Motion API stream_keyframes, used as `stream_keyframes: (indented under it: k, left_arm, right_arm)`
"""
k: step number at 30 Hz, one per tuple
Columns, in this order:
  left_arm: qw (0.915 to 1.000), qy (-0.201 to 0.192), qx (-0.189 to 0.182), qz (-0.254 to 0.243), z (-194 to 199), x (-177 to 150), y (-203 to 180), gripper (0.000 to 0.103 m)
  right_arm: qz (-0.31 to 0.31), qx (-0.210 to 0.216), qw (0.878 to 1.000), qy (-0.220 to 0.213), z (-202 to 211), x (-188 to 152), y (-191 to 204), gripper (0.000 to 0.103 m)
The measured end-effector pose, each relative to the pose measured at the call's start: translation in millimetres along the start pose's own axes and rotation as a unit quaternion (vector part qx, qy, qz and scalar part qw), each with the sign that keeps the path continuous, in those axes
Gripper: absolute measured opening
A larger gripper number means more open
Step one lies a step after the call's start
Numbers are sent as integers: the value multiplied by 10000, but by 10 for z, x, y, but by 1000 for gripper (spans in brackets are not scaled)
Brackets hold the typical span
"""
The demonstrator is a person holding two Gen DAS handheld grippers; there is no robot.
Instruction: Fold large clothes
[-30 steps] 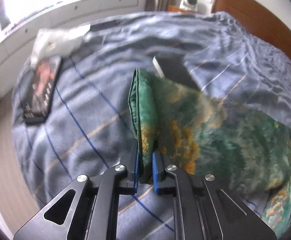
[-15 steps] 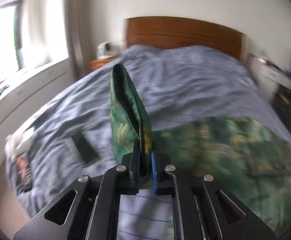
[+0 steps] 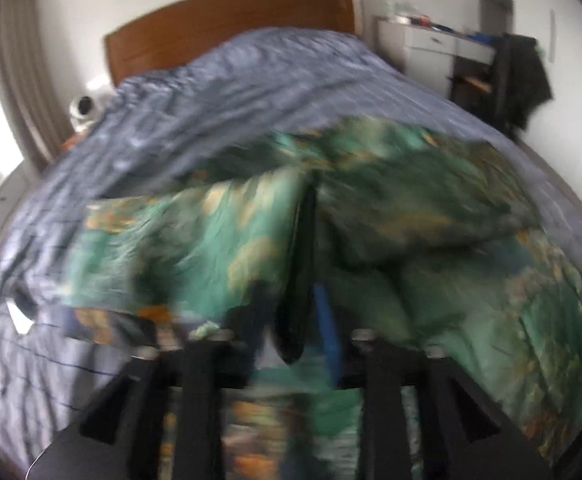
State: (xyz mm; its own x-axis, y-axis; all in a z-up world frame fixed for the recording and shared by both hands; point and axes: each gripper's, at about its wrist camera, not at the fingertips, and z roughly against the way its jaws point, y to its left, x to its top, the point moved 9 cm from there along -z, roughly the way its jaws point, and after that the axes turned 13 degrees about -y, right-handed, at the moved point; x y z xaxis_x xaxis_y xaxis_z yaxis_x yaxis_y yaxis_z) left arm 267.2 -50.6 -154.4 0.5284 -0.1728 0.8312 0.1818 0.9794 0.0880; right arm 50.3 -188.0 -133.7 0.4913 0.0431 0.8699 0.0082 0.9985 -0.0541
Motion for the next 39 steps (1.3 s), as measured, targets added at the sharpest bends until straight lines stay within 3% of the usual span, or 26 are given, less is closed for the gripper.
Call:
stream_keyframes:
  k: [2, 7, 11, 14, 16, 20, 27, 28, 31, 33, 34, 35, 36, 39]
  left_arm:
    - [9999, 13, -168, -18, 41, -105, -176, 75]
    - [9993, 63, -336, -142, 451, -409, -121, 78]
    - [9995, 66, -92, 288, 762, -660, 382, 82]
    - [9969, 47, 276, 733, 912, -817, 791, 82]
    - [9931, 22, 490, 1063, 981, -948, 1003, 82]
    - [9854, 135, 629, 1575, 1004, -1178, 1187, 82]
    - [9812, 260, 698, 1779, 981, -1370, 1295, 82]
    - [9807, 280, 706, 1802, 985, -1399, 1322, 82]
    - [9796, 279, 702, 1860, 987, -1432, 1333, 82]
    - [9790, 261, 694, 1899, 988, -1446, 1328, 82]
    - [9788, 262, 682, 1912, 995, -1458, 1329, 82]
    - [9787, 271, 666, 1922, 992, -1469, 1321, 82]
    - [9788, 277, 666, 1917, 993, -1480, 1321, 82]
    - [9790, 253, 703, 1897, 1000, -1496, 1347, 82]
  right_arm:
    - [-71, -18, 10000, 23, -7, -8, -44, 82]
    - [-263, 105, 9996, 52, -97, 81, -147, 82]
    - [-1040, 645, 9923, 207, -432, 298, -164, 82]
    - [-2012, 1438, 9678, 476, -873, 490, -18, 82]
    - [-2670, 2025, 9397, 683, -1217, 635, 185, 82]
    - [-3274, 2865, 8930, 1152, -1848, 834, 702, 82]
    - [-3709, 2582, 8684, 2040, -2642, 513, 1068, 82]
    - [-3707, 2592, 8673, 2078, -2689, 498, 1110, 82]
    - [-3522, 2426, 8793, 2097, -2813, 462, 1204, 81]
    - [-3427, 2286, 8875, 2066, -2852, 459, 1243, 75]
    - [-3231, 2147, 8986, 2051, -2866, 455, 1266, 55]
    - [-3094, 2058, 9052, 2064, -2888, 448, 1260, 26]
    - [-2933, 1960, 9120, 2094, -2909, 434, 1282, 21]
    - [-2933, 2012, 9139, 1954, -2850, 527, 1294, 13]
